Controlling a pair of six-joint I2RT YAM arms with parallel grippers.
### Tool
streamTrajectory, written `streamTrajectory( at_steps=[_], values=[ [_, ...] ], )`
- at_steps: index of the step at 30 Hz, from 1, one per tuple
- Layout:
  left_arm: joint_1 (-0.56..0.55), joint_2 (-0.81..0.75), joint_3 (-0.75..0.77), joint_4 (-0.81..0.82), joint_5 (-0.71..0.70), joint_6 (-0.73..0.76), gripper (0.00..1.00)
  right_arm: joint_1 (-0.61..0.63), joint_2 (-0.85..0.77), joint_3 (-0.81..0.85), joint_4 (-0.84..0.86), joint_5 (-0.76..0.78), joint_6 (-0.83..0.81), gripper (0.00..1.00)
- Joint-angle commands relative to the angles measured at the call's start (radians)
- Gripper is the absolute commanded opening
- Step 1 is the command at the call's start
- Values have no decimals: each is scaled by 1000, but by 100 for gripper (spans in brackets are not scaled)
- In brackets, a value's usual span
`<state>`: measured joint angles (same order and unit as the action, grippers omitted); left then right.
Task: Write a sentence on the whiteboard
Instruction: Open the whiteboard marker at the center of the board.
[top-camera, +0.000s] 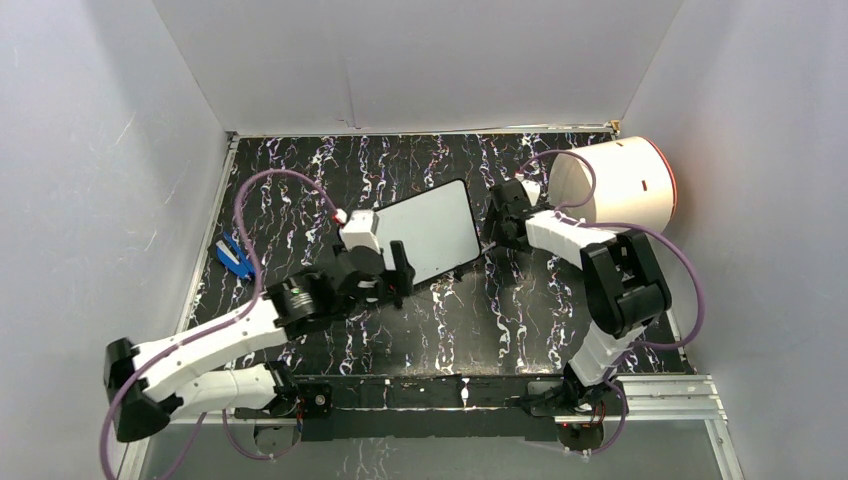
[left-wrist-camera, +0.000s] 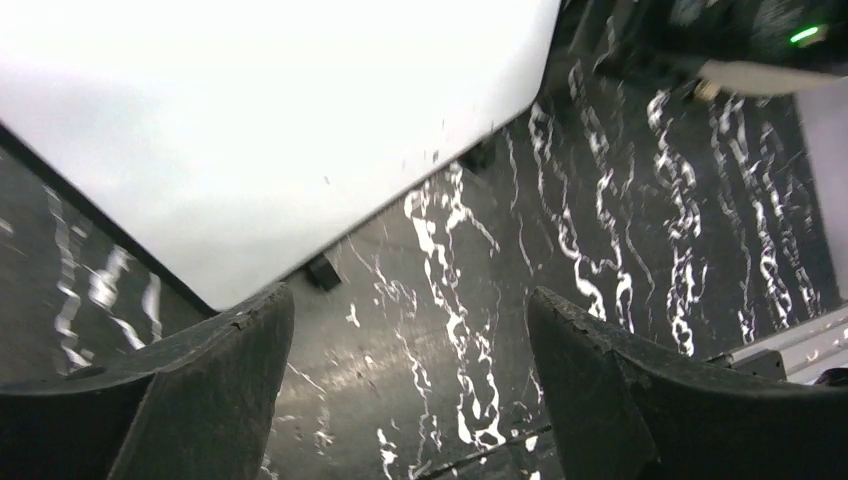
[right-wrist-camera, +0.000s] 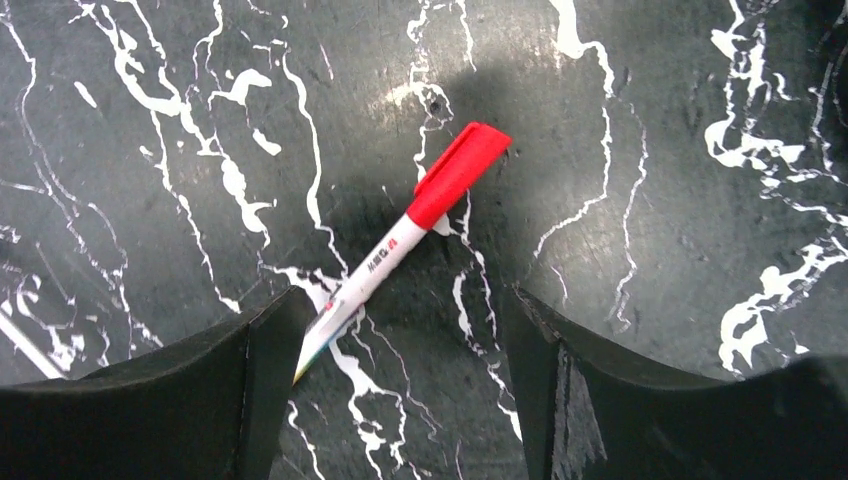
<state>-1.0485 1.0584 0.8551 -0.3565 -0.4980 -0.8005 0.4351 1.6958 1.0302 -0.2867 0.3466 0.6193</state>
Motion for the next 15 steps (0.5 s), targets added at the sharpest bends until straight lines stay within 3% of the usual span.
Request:
streamTrajectory(
  at_steps=[1,10,15],
  values=[
    [49,-135,100,-81,-125,268,84,3,63,78,-8,24,41,78],
    [128,-324,136,-98,-284,452,85,5,168,134,-106,4,38,68],
    [149,-414,94,-107,-347,435,84,4,144,65,-132,18,-18,49]
  ],
)
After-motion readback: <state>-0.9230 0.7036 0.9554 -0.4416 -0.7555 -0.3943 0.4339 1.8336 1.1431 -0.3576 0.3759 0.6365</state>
